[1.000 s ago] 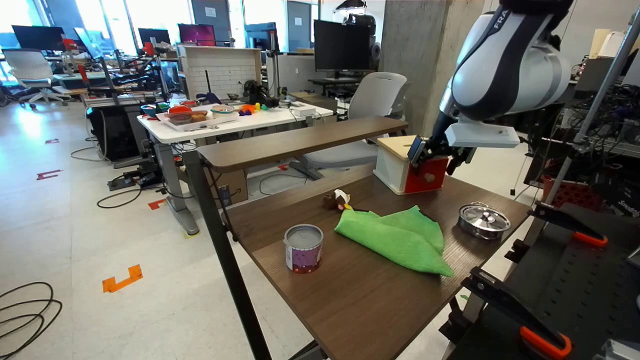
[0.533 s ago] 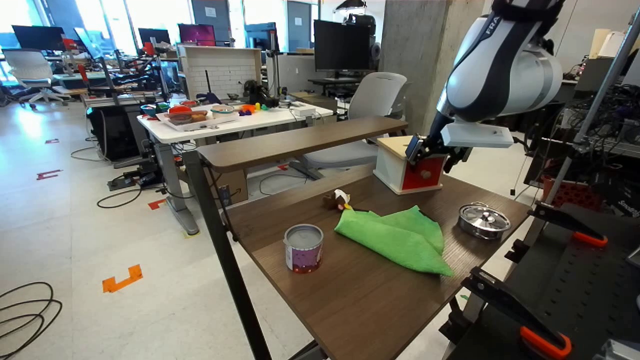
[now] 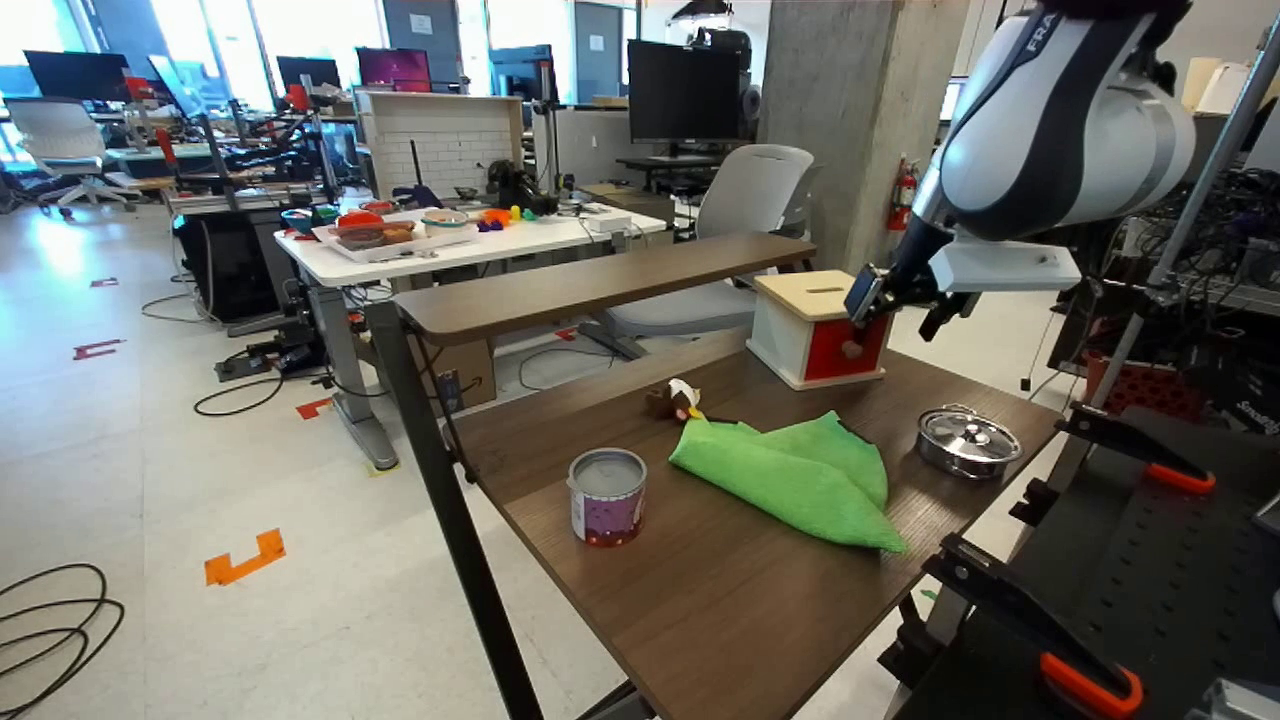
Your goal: Close the chest drawer
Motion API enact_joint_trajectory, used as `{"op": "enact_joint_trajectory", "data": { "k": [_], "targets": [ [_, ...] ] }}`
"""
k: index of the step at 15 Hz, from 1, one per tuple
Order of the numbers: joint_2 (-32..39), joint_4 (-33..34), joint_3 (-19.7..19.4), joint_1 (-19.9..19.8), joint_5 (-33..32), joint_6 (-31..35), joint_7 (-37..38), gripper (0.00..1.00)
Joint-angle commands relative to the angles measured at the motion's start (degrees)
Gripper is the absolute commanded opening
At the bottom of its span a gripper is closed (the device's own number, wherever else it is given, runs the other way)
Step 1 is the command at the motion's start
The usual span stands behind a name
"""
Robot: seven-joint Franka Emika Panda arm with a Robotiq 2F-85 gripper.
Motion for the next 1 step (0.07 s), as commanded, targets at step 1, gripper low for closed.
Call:
{"op": "enact_joint_trajectory", "data": {
  "k": [1],
  "targets": [
    [-1.3, -1.14, -0.12, 0.3, 1.26, -0.18, -1.12, 1.0]
  ]
}}
